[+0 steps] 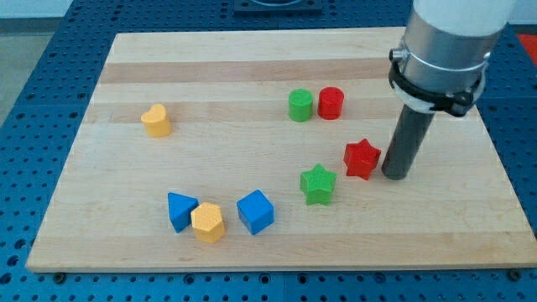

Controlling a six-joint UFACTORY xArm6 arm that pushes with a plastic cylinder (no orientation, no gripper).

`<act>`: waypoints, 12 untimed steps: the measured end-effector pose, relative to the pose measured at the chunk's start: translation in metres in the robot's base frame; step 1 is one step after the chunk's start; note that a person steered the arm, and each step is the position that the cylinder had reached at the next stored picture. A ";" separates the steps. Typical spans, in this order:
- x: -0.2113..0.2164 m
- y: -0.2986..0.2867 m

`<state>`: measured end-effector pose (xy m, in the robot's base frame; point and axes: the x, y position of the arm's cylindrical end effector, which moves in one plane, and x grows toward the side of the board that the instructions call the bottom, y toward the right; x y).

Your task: Push the red star to the right side of the red circle

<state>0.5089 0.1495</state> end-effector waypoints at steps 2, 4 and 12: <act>0.003 -0.063; 0.022 -0.091; -0.058 -0.027</act>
<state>0.4509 0.1226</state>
